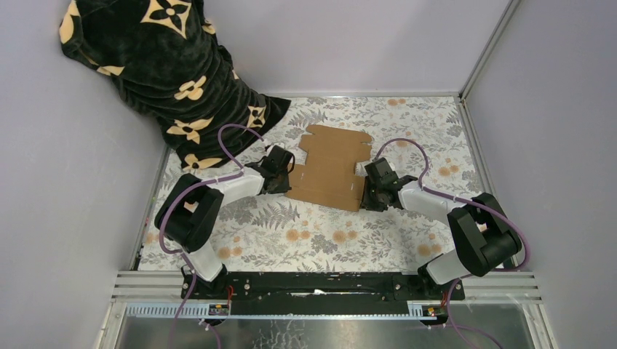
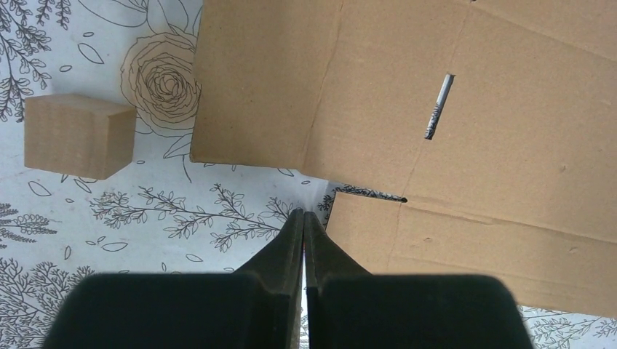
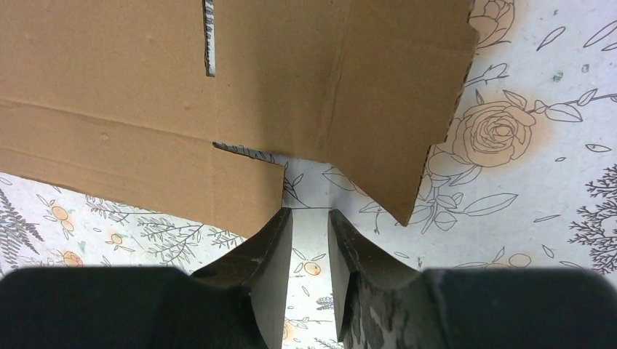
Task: Fold the paper box
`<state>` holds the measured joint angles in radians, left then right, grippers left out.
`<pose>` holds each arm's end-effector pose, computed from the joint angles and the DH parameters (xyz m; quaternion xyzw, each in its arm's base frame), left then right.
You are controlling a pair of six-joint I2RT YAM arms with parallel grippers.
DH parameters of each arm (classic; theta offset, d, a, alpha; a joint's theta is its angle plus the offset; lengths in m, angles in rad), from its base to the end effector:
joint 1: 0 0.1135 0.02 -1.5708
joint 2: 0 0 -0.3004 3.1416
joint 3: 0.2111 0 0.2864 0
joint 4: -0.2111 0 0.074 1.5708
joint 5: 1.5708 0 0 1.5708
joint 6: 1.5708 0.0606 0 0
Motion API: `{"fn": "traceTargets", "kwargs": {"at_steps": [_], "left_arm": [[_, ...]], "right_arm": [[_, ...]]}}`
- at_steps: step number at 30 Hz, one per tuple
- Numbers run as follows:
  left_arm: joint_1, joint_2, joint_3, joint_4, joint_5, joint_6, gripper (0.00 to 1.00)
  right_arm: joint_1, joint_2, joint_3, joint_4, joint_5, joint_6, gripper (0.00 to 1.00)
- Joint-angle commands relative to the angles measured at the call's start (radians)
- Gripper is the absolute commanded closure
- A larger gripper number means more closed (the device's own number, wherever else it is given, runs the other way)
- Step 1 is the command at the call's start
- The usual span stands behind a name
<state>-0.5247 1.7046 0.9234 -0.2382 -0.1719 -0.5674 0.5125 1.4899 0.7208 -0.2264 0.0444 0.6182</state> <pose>0.3265 -0.1770 0.1427 -0.0438 0.9580 -0.0703 0.2747 0.2731 0.1506 0.1484 0.0569 0.9570 0.1340 0.2509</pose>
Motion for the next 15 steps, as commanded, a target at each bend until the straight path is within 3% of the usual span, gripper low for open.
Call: {"fn": "traceTargets", "kwargs": {"at_steps": [1, 15], "left_arm": [[-0.006, 0.017, -0.015, 0.025, 0.019, -0.005, 0.96], [-0.026, -0.028, -0.008, 0.01, 0.025, -0.008, 0.96]], "right_arm": [[0.01, 0.019, 0.02, -0.018, 0.047, 0.006, 0.67], [0.01, 0.006, 0.063, -0.027, 0.051, -0.004, 0.67]]}}
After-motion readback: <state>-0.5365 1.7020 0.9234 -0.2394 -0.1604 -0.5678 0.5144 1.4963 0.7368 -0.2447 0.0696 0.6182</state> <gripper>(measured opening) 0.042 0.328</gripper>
